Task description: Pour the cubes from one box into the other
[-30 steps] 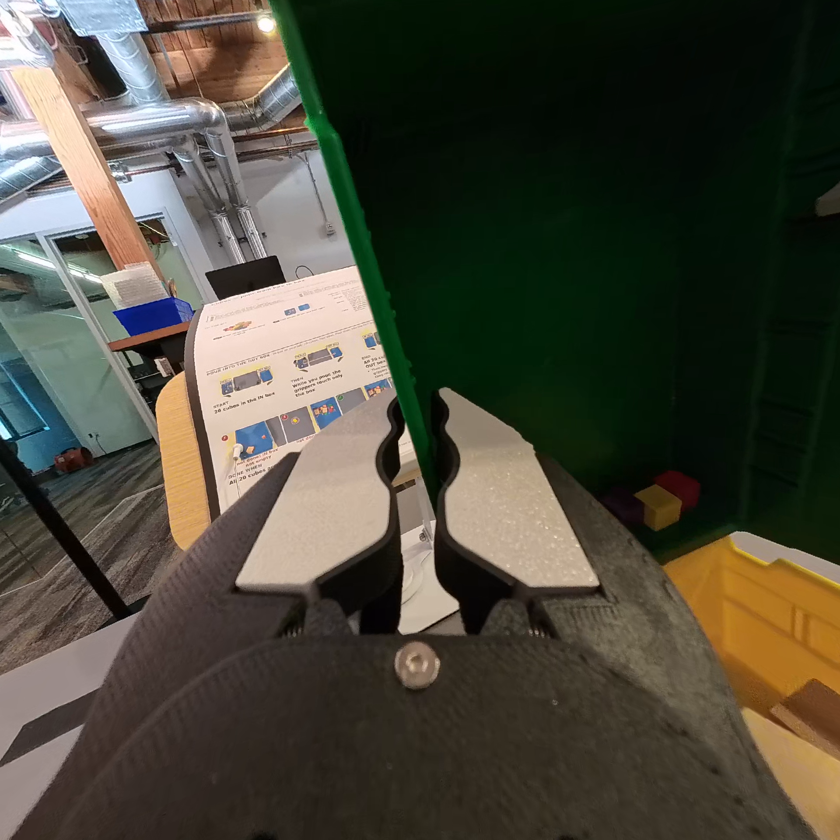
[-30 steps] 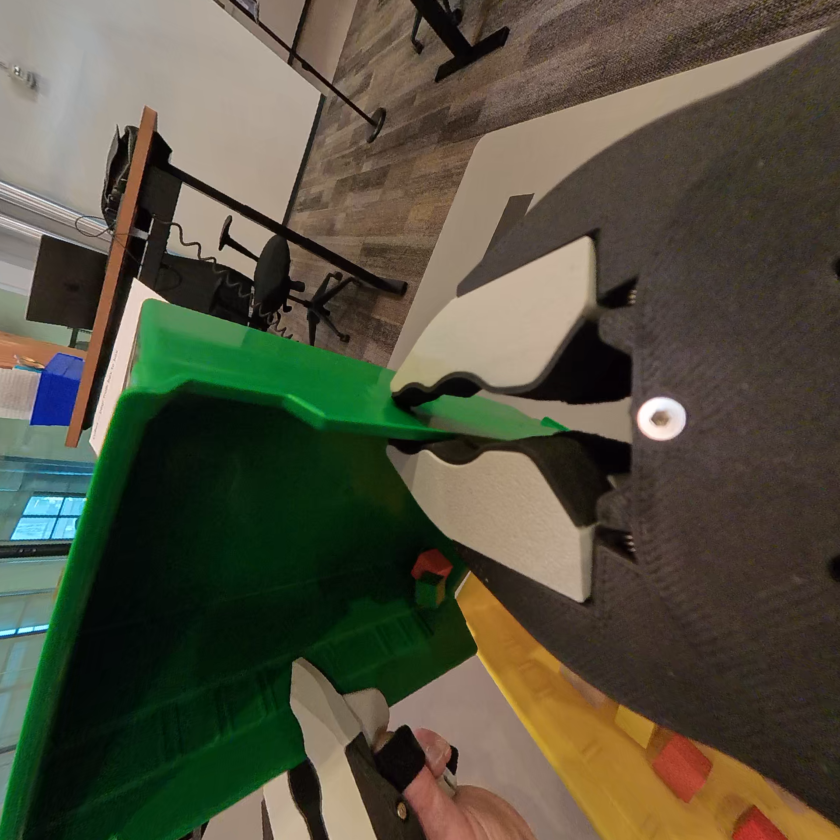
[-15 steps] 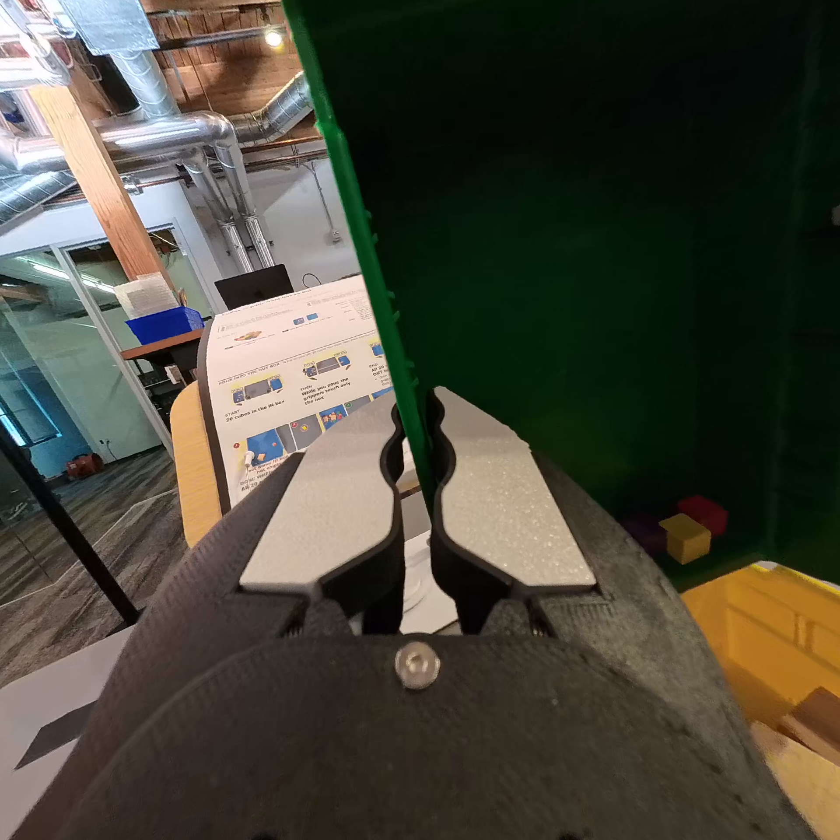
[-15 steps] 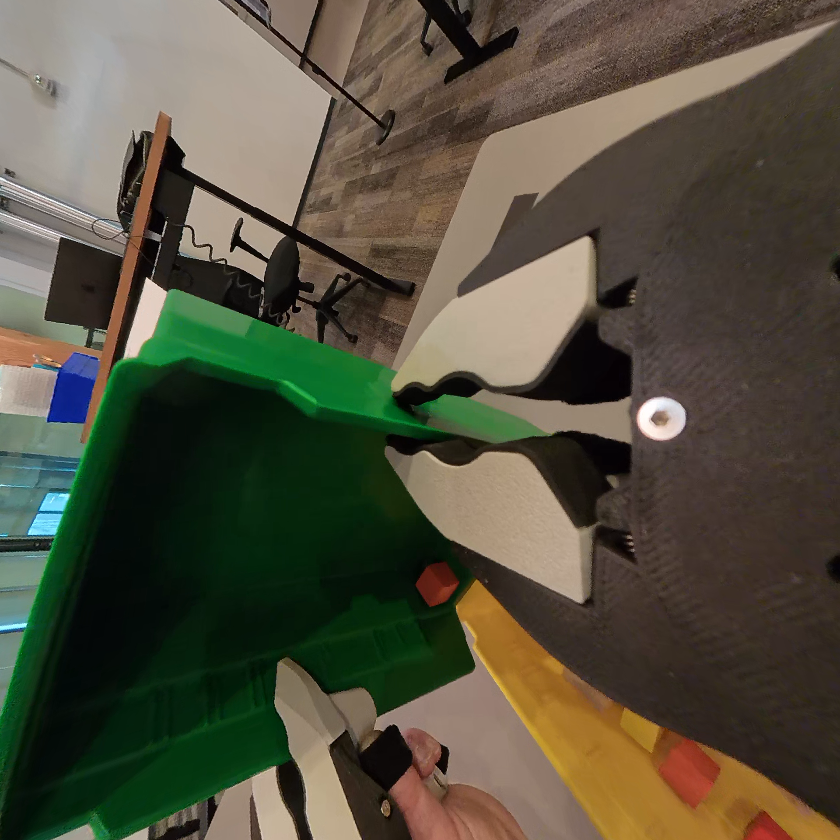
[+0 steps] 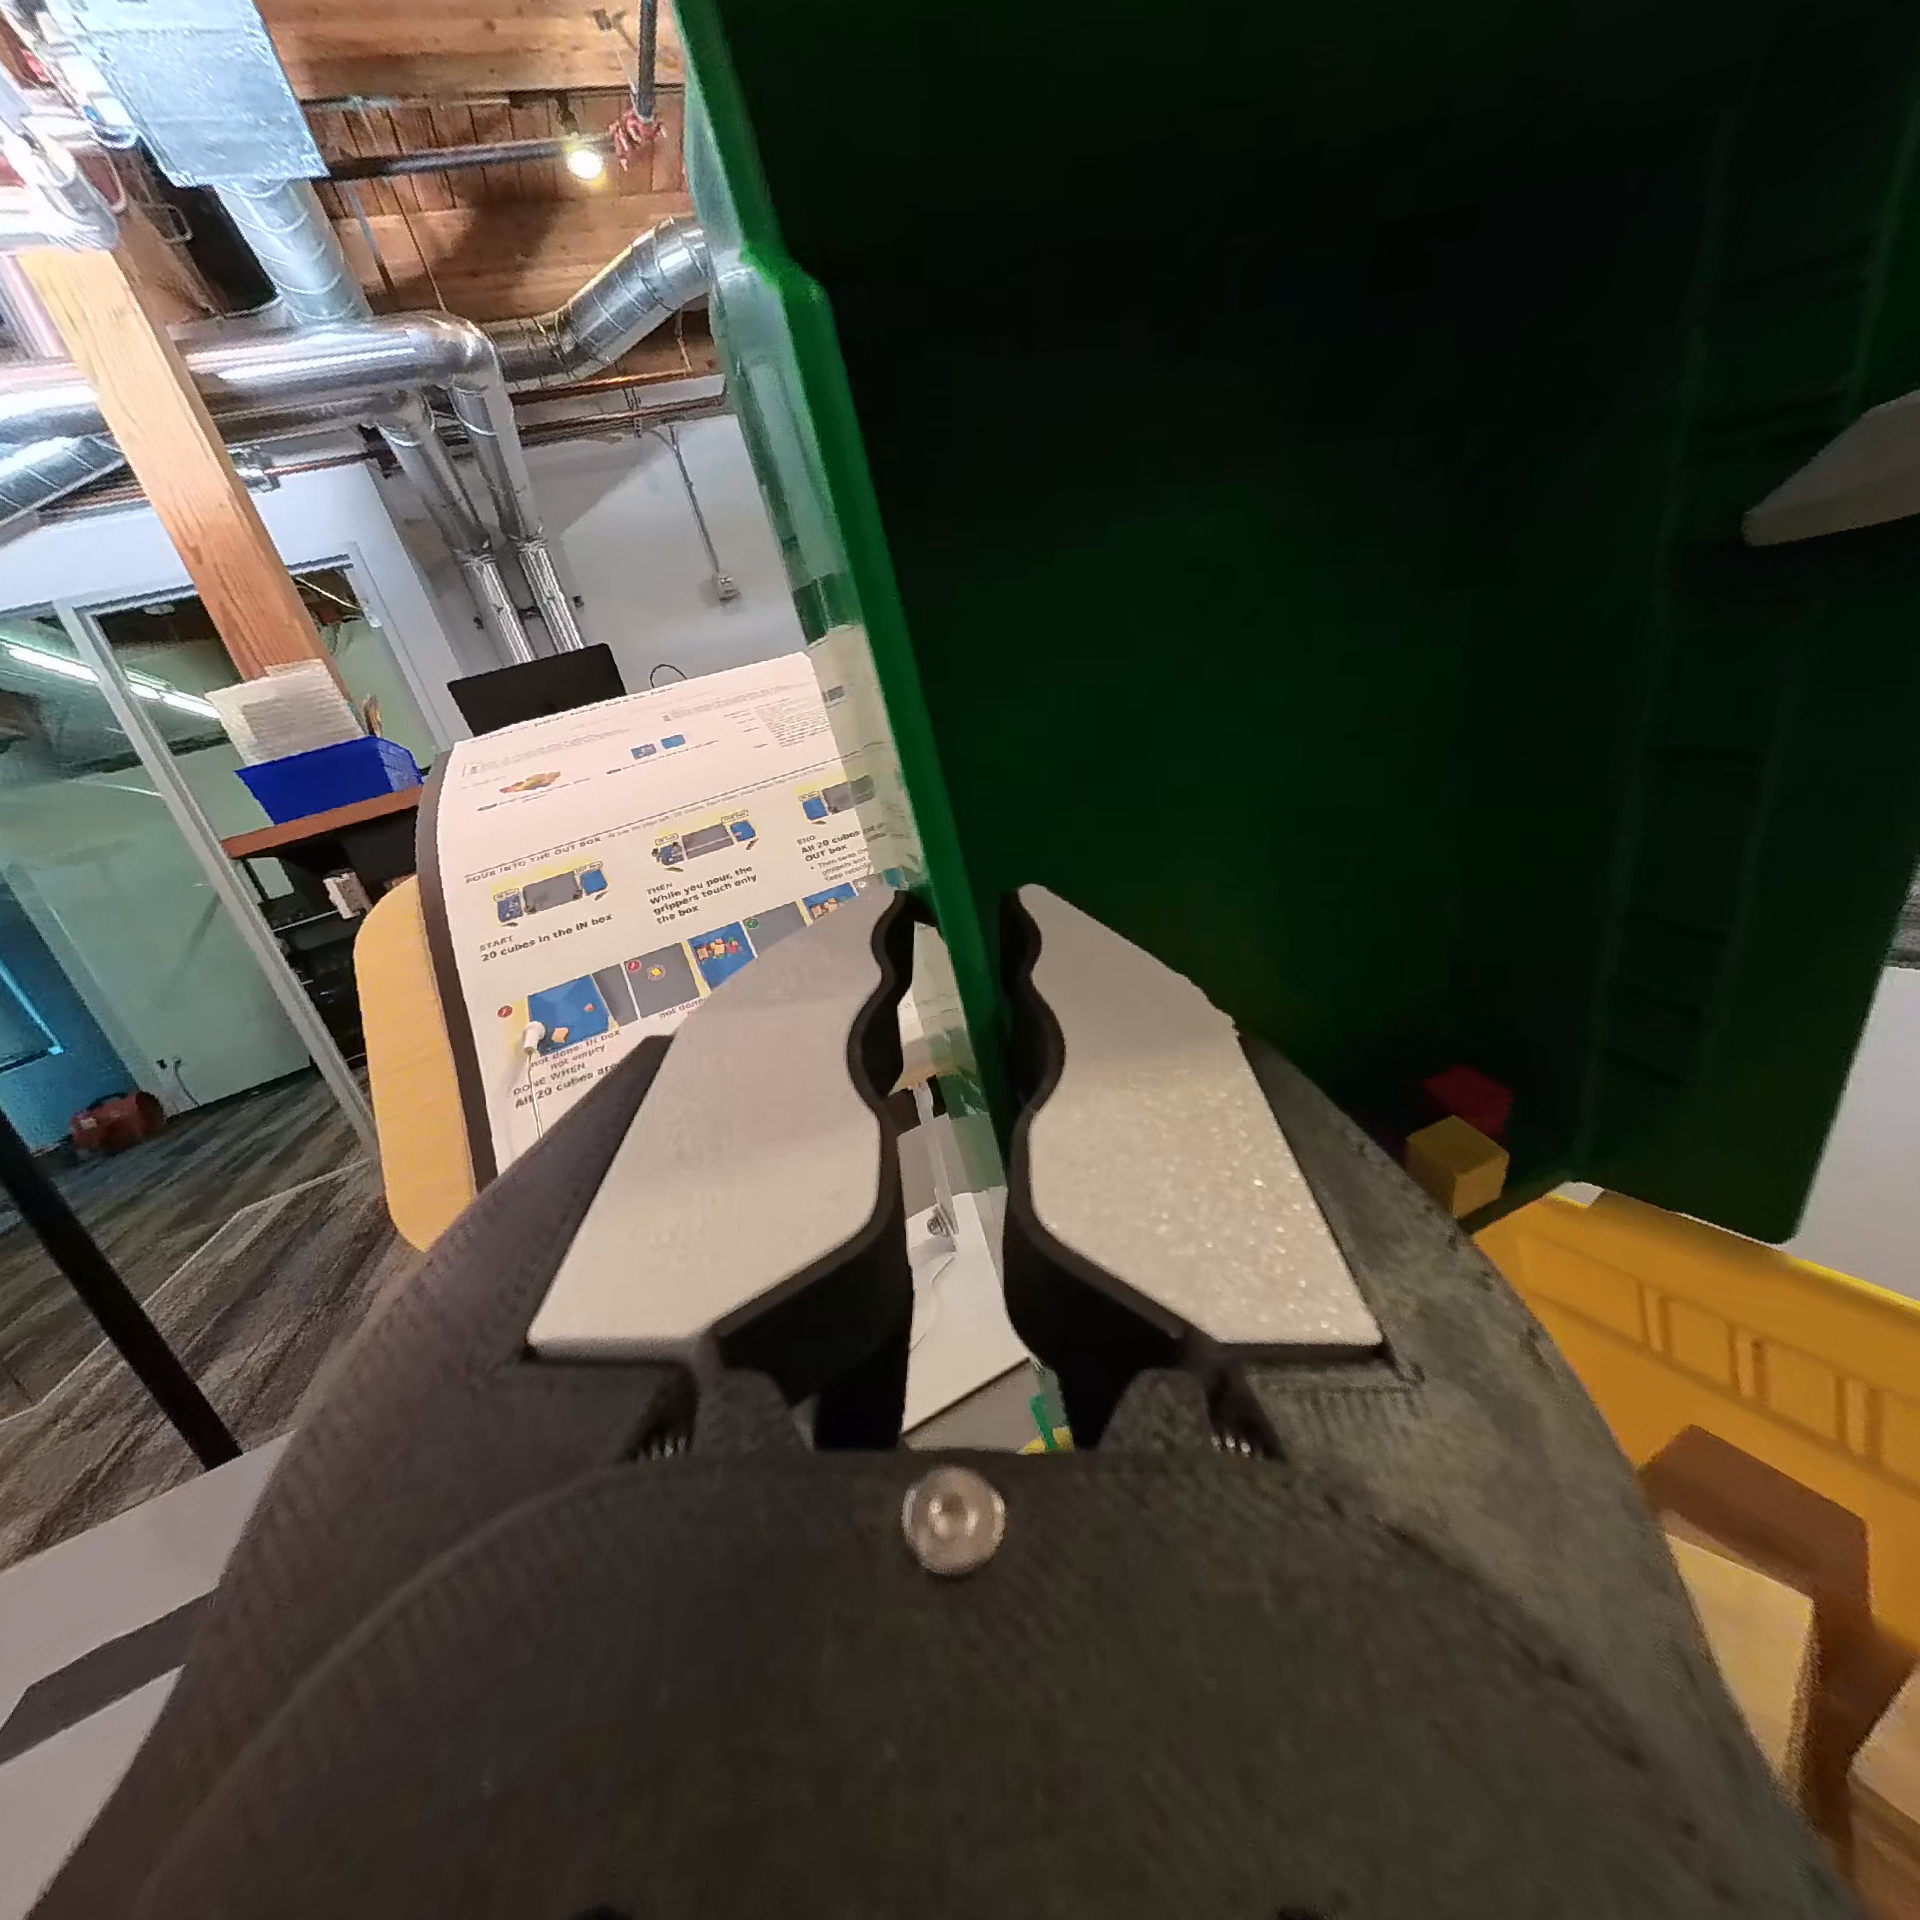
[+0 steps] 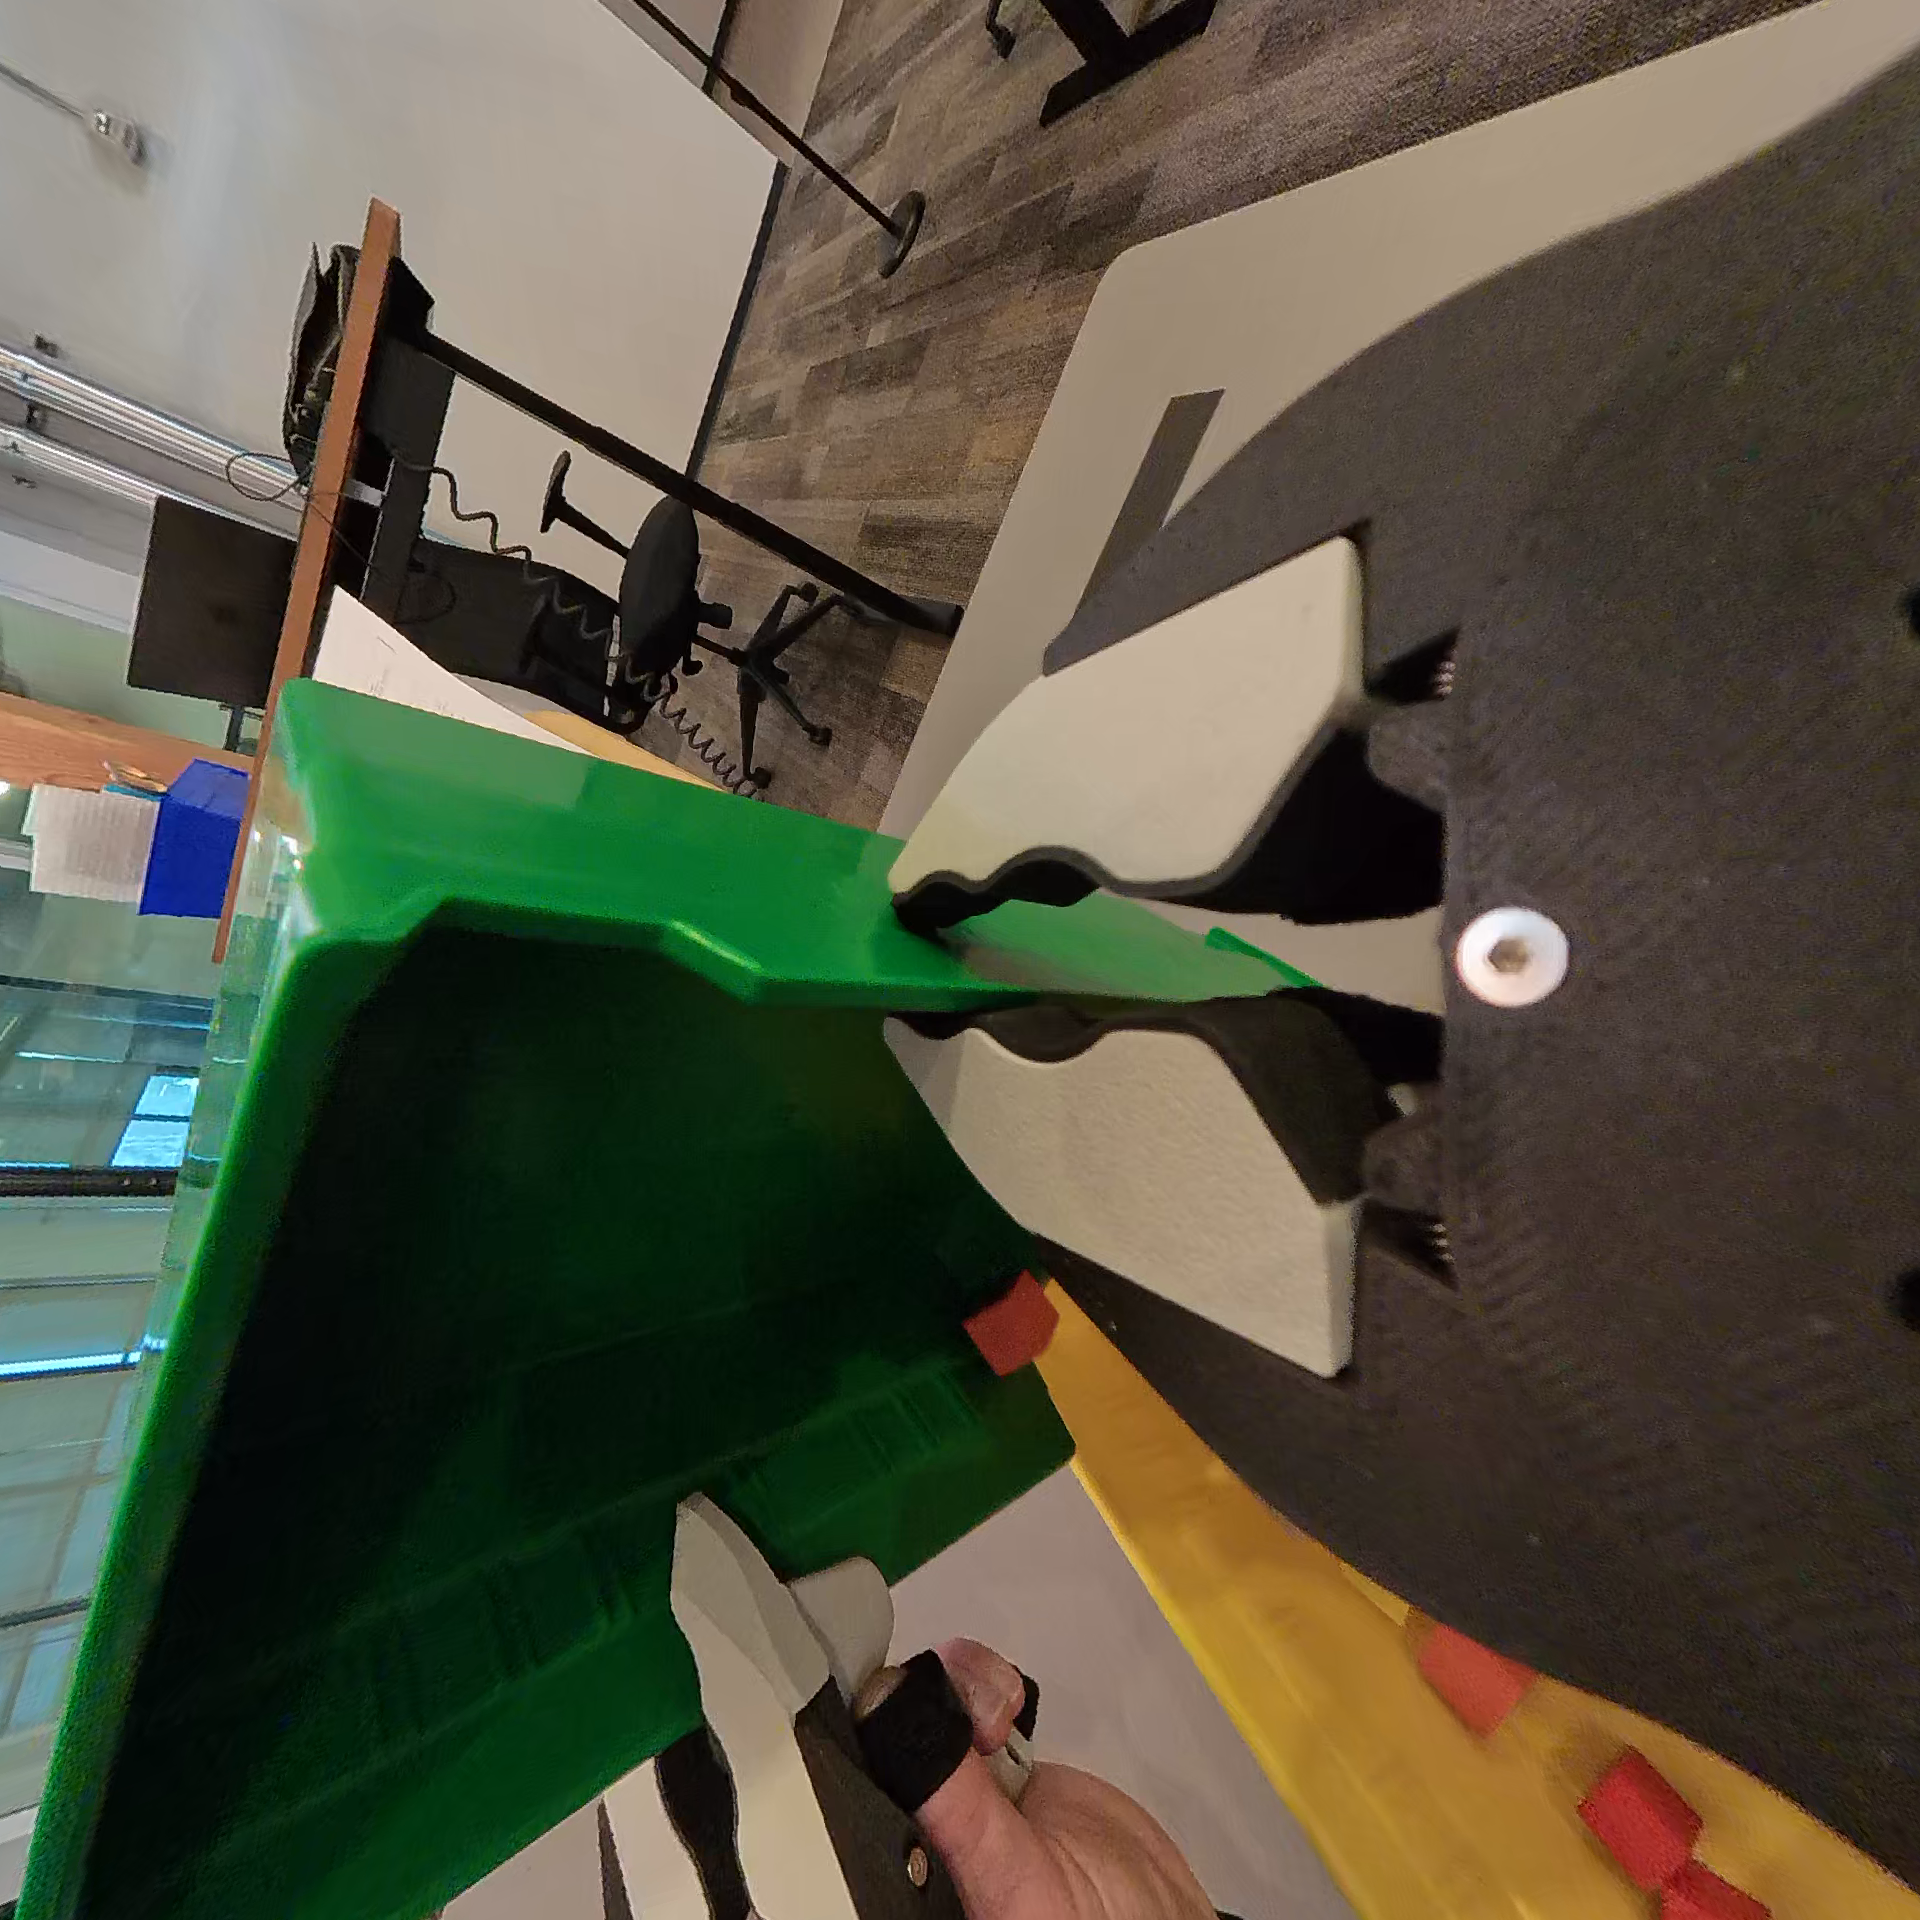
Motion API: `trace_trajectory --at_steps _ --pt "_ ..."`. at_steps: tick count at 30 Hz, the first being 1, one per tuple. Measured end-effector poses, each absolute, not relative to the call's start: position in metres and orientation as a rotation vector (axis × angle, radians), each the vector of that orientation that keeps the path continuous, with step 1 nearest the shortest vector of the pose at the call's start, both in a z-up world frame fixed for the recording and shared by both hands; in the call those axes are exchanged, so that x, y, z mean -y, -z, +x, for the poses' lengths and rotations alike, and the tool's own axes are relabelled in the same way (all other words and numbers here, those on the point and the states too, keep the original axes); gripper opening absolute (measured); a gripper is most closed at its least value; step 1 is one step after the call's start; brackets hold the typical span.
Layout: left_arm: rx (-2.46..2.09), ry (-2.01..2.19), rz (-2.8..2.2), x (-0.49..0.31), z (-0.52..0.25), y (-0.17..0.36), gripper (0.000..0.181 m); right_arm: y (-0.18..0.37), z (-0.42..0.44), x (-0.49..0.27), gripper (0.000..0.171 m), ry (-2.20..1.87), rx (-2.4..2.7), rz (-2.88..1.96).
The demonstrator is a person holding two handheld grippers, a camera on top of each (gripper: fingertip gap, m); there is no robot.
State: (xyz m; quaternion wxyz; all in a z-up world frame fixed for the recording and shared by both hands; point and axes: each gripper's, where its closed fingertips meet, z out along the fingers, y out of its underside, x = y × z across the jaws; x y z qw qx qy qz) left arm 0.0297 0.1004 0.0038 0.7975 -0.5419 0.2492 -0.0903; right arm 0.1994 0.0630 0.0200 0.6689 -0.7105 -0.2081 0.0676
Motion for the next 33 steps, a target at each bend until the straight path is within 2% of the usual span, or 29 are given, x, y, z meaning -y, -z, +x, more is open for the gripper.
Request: trace_trajectory --at_steps 25,33 --pt "-0.519 0.191 -1.187 -0.102 0.031 -0.007 0.012 -0.019 0.201 -0.059 0.010 -0.135 0.467 -1.630" --pt "-0.509 0.202 -1.203 -0.103 0.024 -0.023 0.011 -0.041 0.195 -0.058 0.010 -0.129 0.462 -1.614"
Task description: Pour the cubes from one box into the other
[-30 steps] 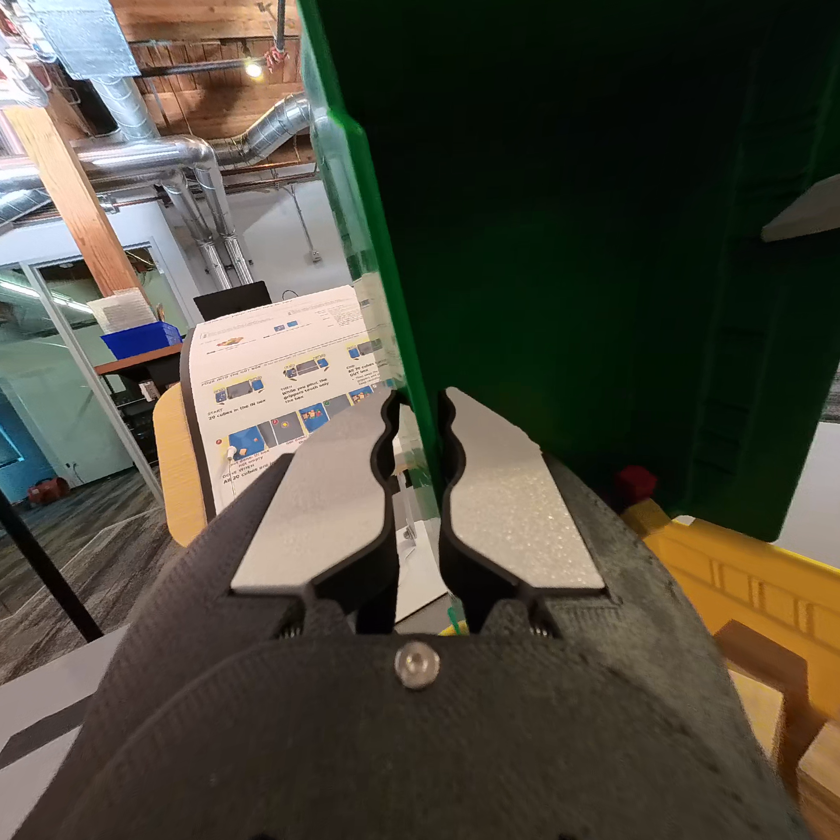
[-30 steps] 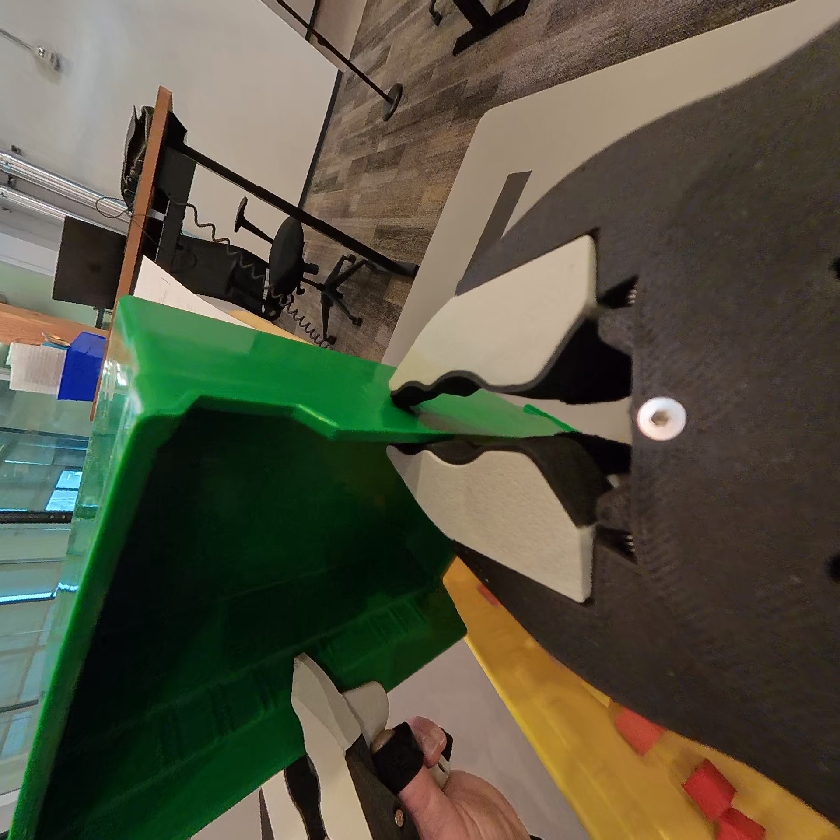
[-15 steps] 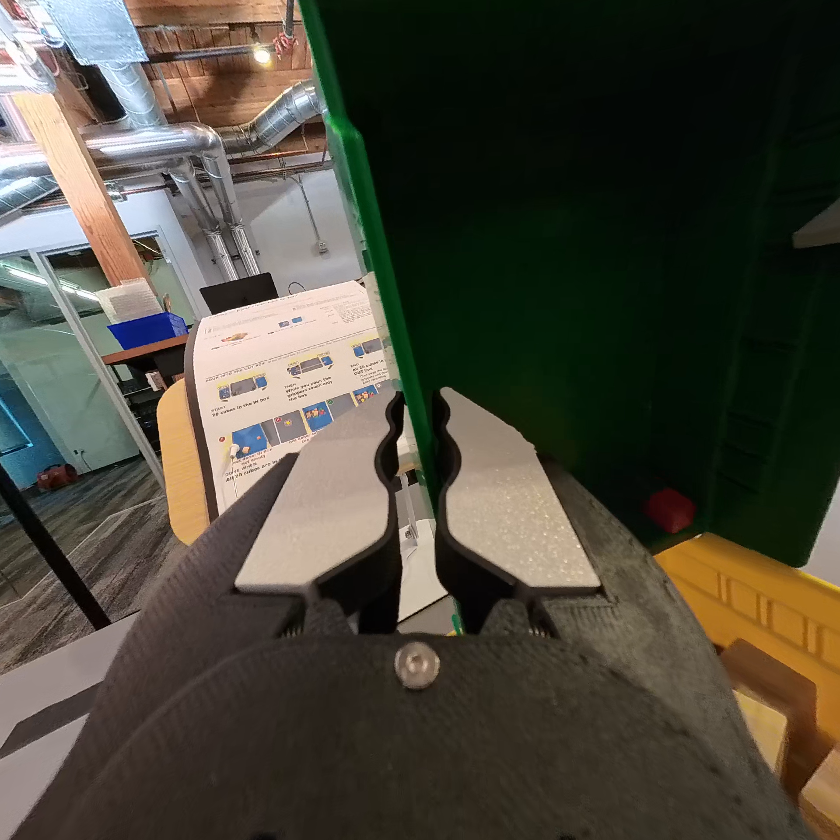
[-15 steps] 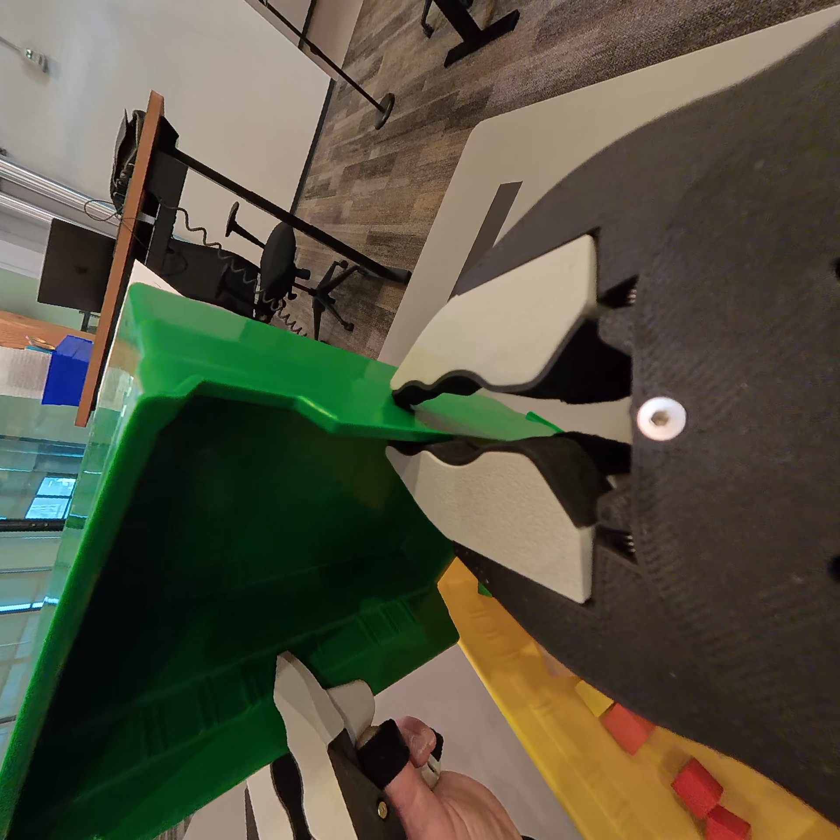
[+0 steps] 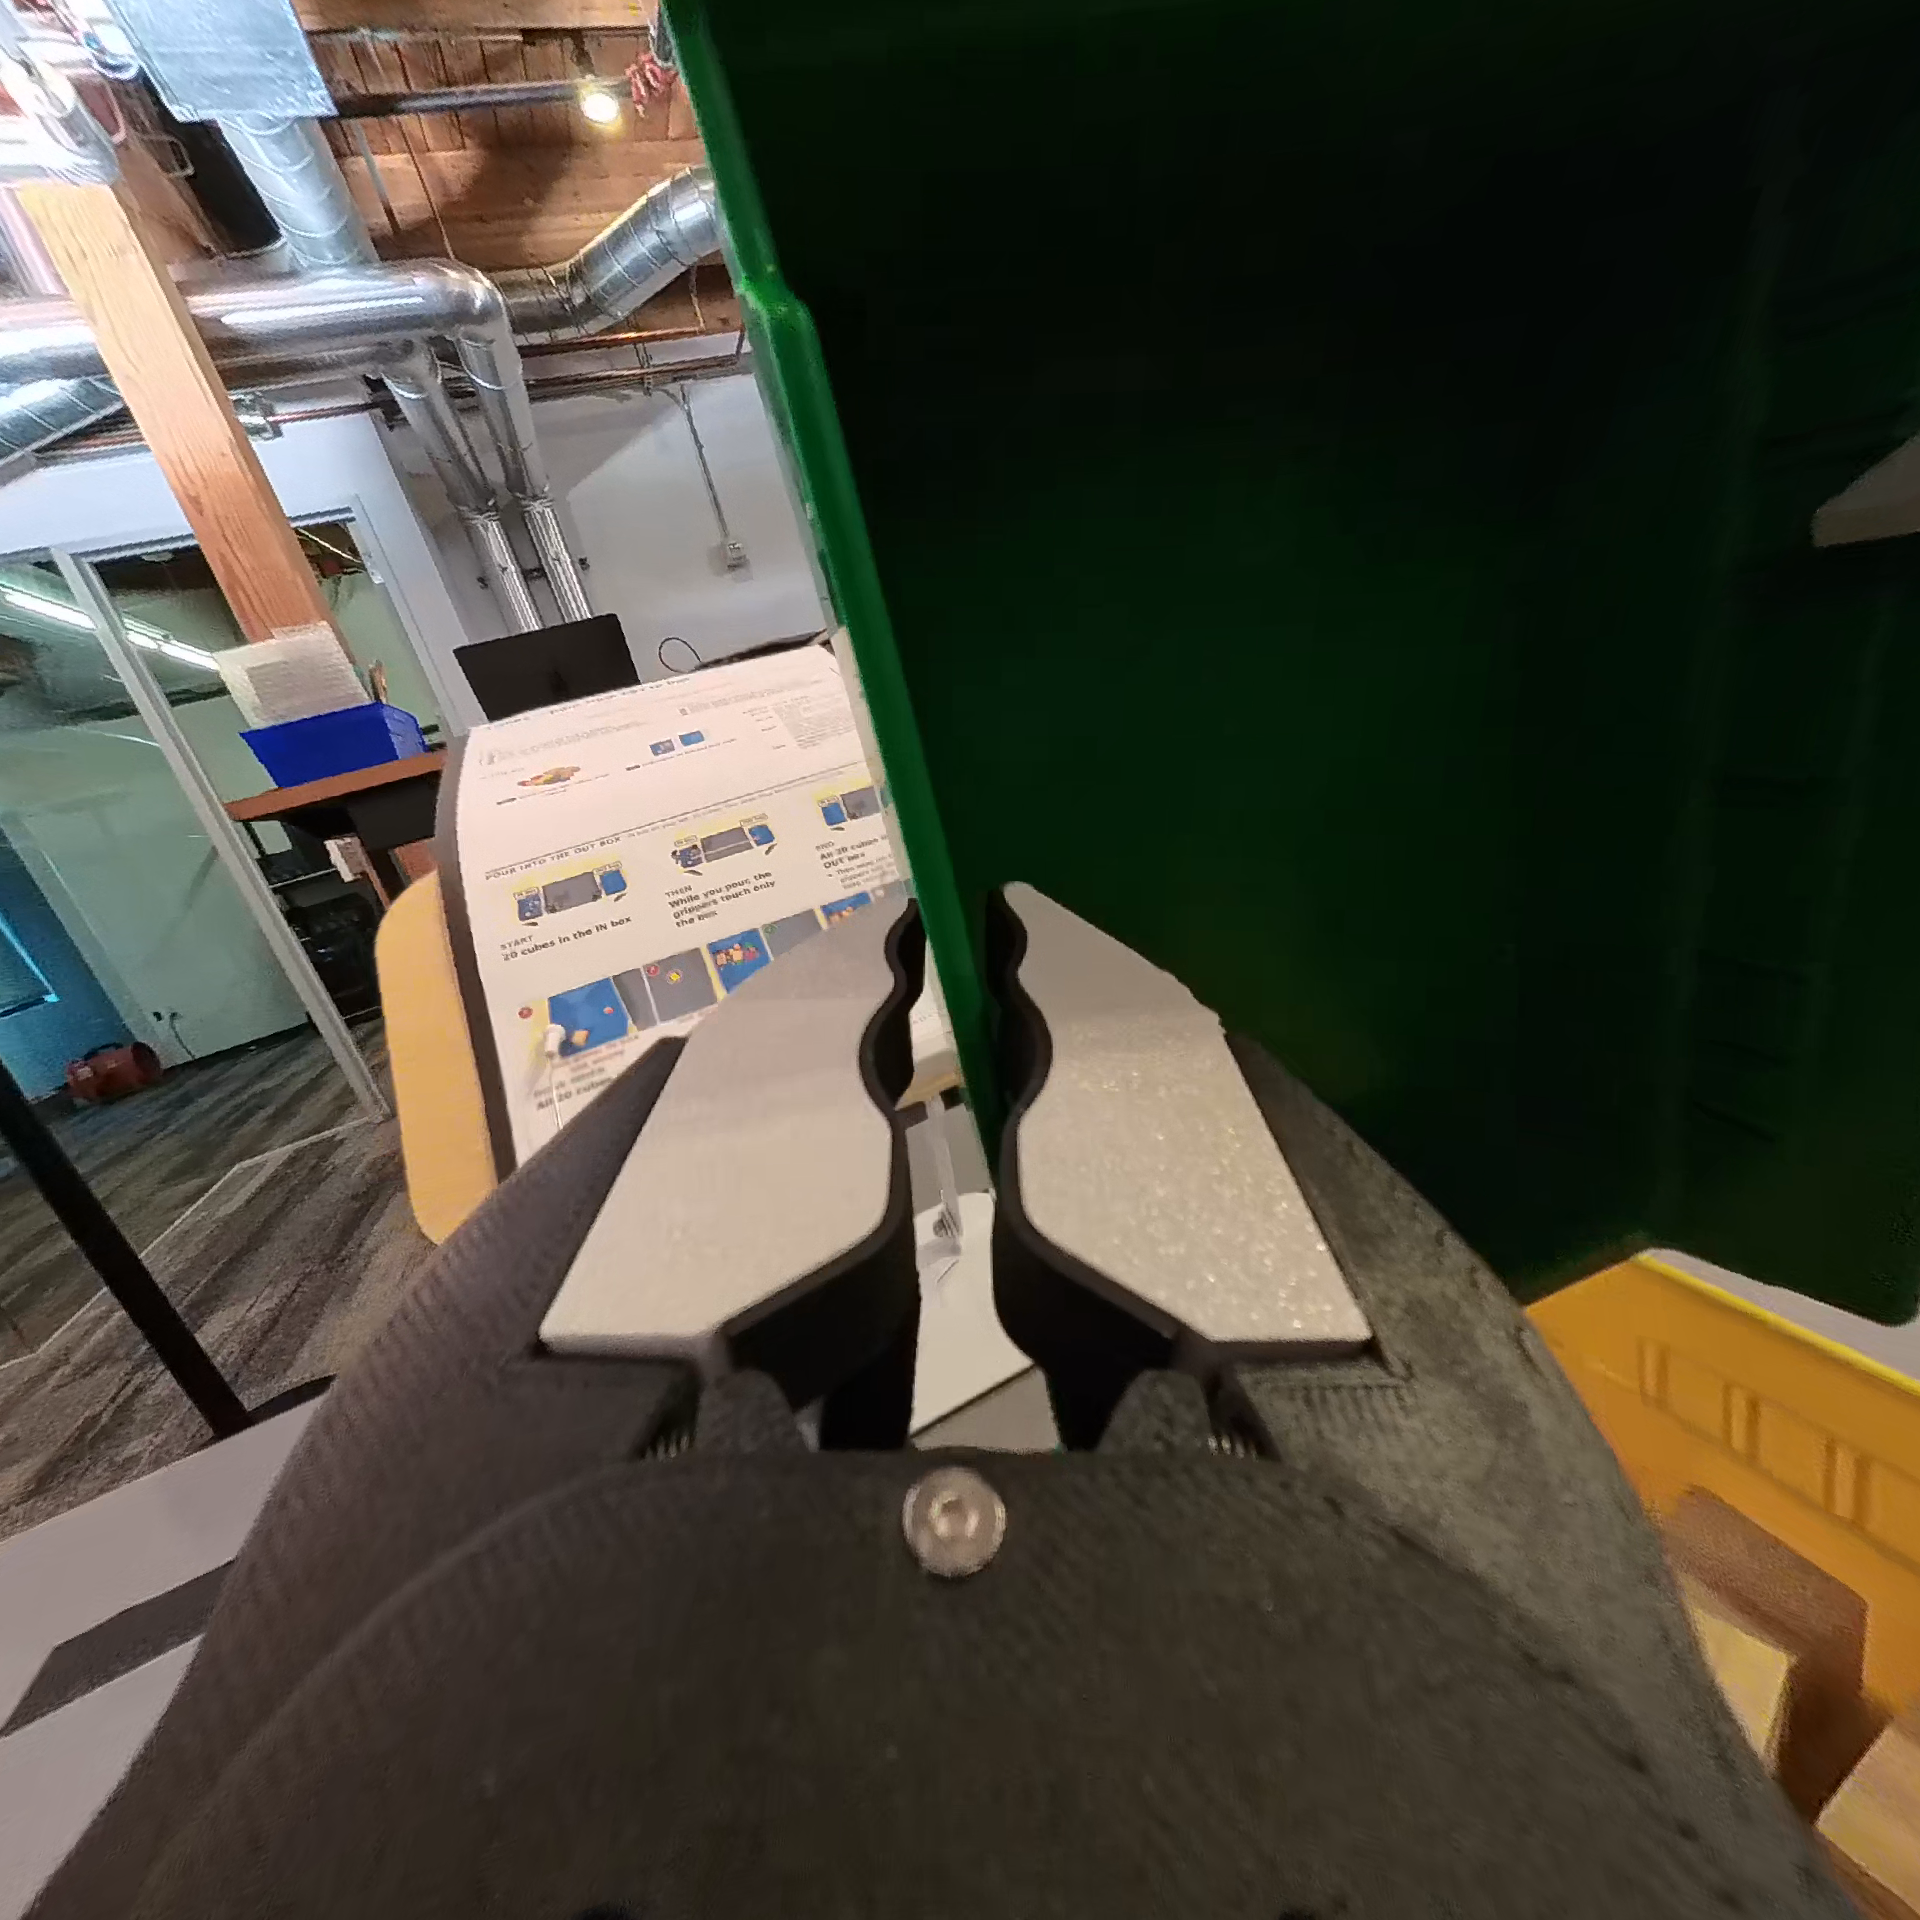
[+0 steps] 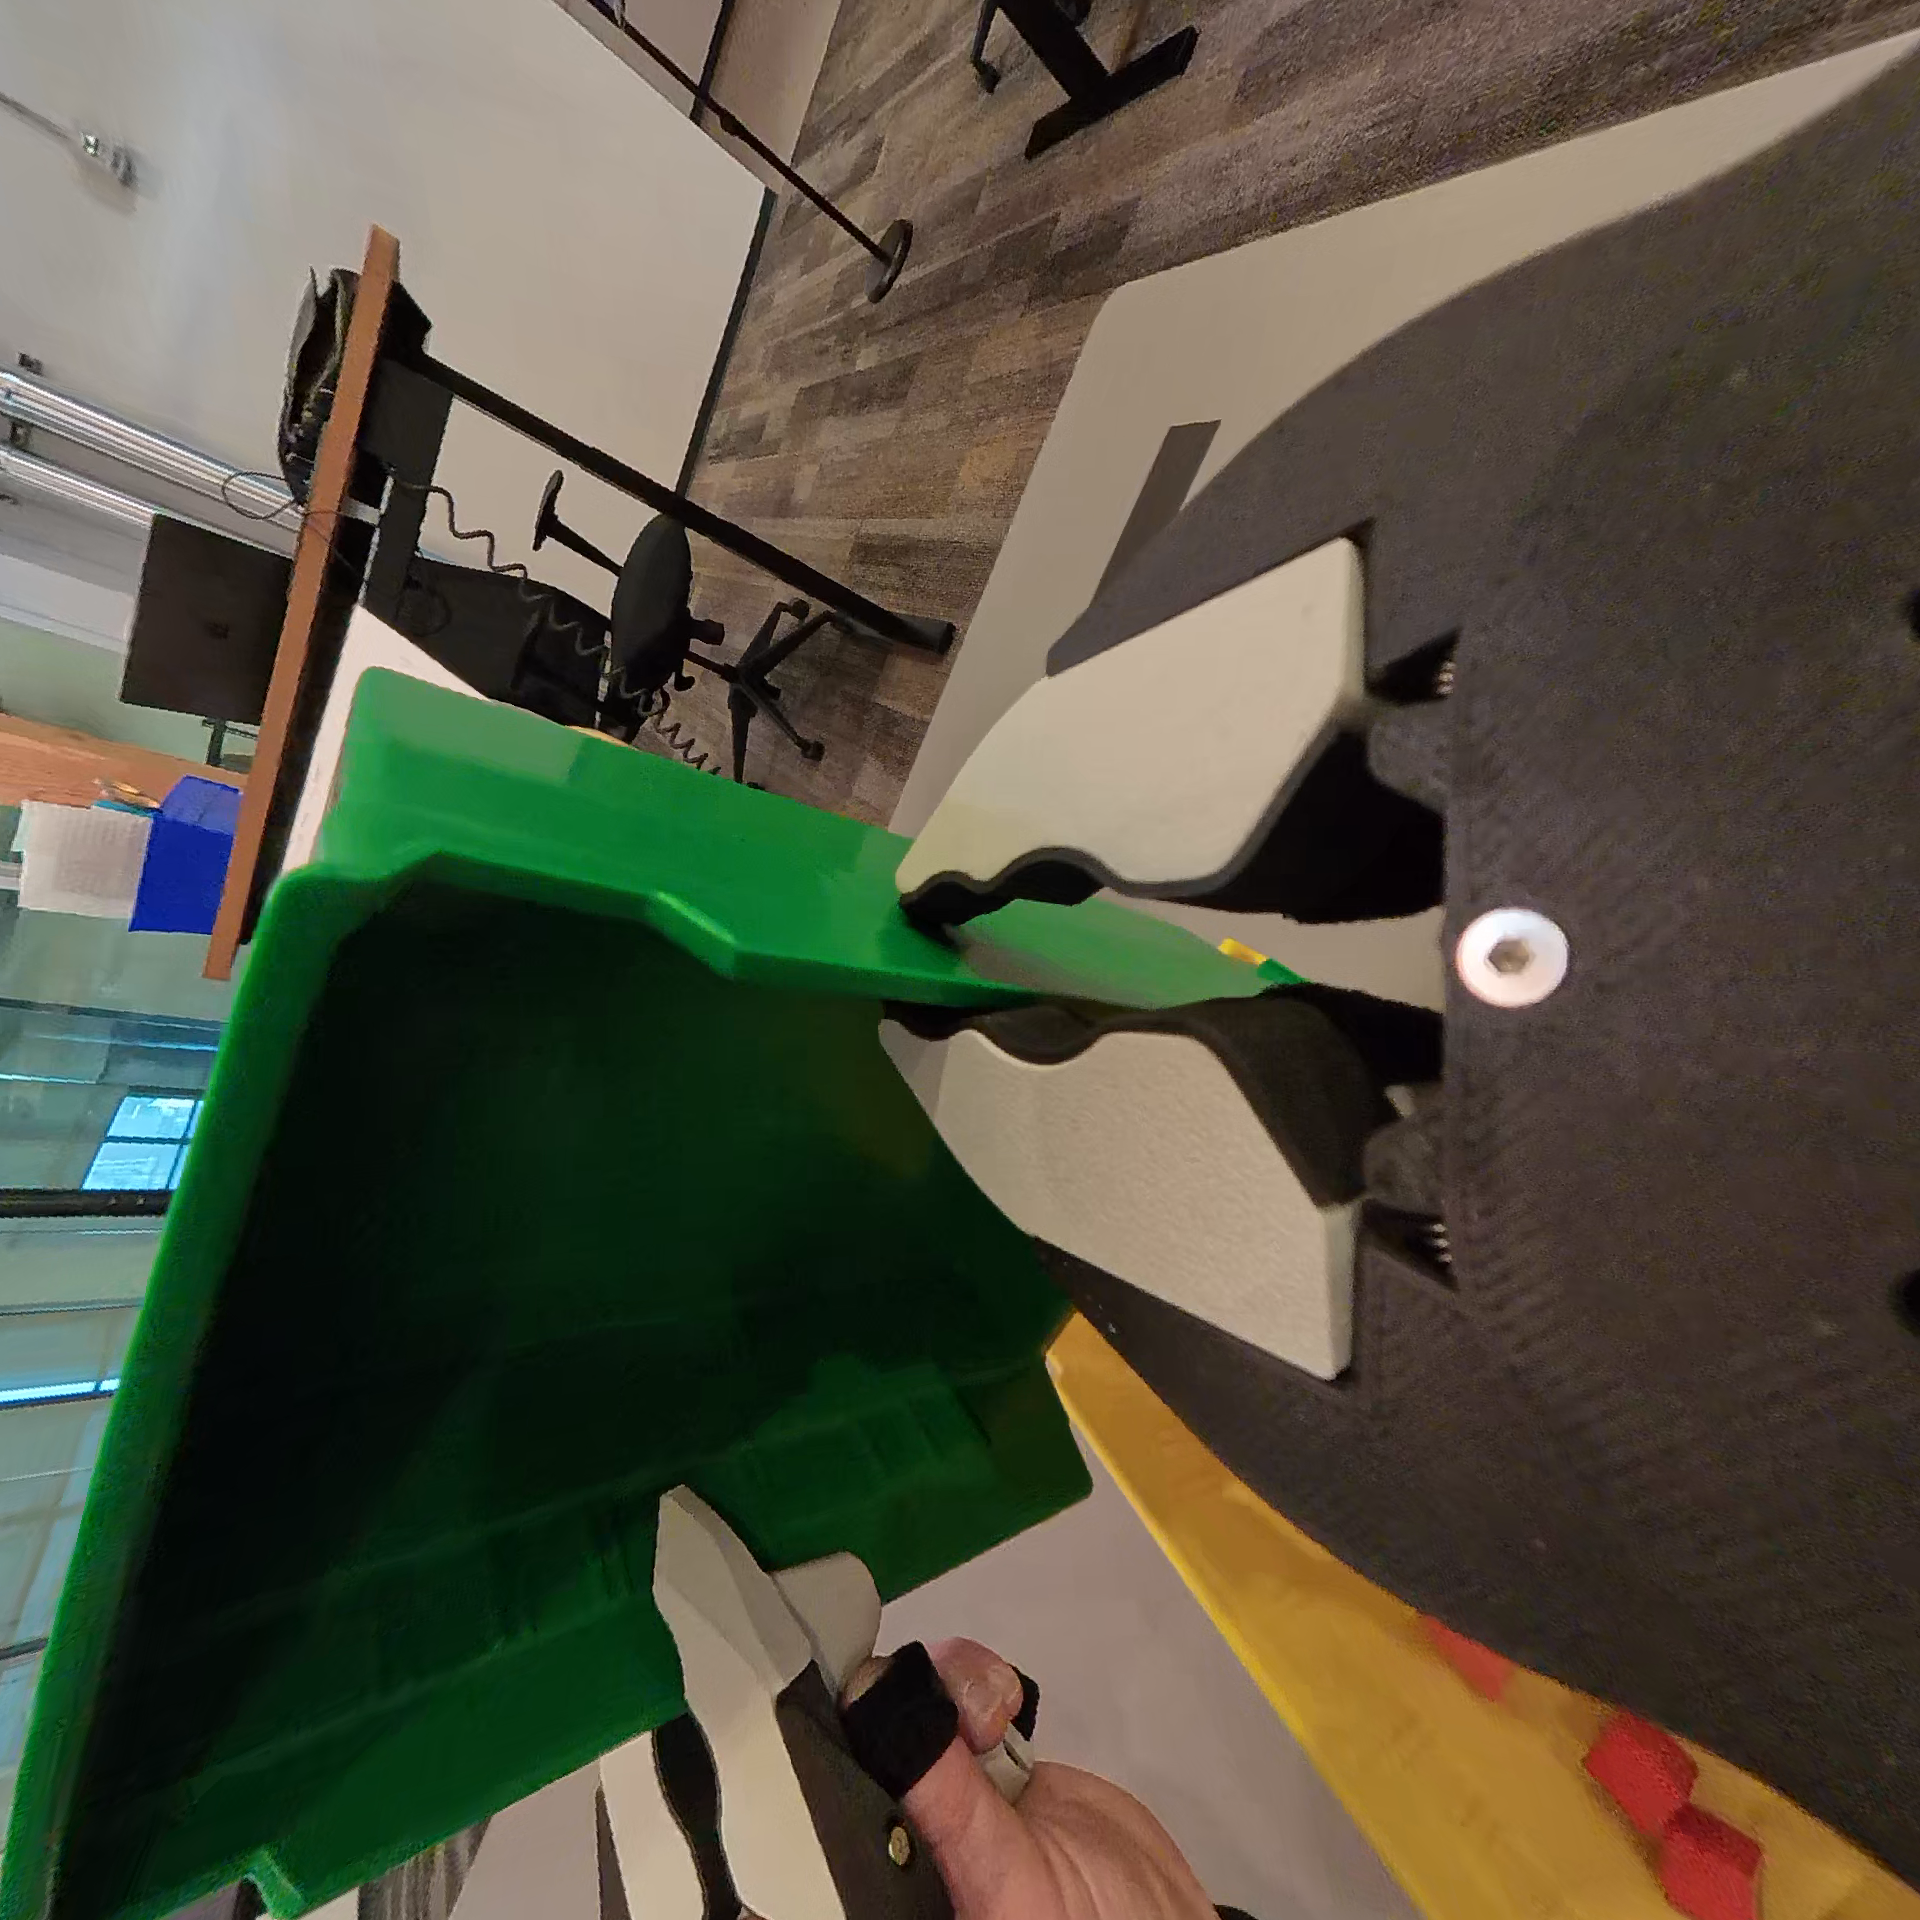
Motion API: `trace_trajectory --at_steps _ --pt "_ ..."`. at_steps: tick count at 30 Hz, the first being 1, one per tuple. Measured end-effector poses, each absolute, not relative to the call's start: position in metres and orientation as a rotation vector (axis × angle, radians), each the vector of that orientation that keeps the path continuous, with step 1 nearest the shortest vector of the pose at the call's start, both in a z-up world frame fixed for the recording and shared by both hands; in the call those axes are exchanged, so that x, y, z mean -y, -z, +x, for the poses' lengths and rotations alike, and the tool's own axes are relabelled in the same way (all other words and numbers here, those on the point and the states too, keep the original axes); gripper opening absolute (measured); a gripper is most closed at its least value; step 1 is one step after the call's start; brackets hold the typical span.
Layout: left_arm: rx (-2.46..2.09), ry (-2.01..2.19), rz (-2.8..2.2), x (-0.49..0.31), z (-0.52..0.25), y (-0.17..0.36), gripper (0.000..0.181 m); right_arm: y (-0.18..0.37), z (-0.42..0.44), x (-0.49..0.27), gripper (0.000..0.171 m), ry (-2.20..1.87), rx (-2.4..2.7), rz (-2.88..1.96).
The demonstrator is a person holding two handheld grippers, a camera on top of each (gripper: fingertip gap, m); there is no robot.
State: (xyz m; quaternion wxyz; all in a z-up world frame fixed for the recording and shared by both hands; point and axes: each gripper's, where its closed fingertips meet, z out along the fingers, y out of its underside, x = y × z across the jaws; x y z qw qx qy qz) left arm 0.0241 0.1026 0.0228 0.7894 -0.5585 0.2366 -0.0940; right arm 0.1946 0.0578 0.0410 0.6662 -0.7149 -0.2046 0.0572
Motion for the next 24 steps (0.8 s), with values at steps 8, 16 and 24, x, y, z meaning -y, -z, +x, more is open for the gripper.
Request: trace_trajectory --at_steps 8,16,24 --pt "-0.529 0.112 -1.298 -0.111 -0.021 -0.059 0.010 -0.074 0.152 -0.071 0.010 -0.143 0.540 -1.668" --pt "-0.531 -0.181 -1.372 -0.108 -0.117 -0.086 0.011 -0.073 0.061 -0.102 0.008 -0.287 0.692 -1.801" --pt "-0.488 -0.282 -1.561 -0.103 -0.204 -0.053 0.010 -0.032 -0.026 -0.116 0.009 -0.472 0.820 -1.938"
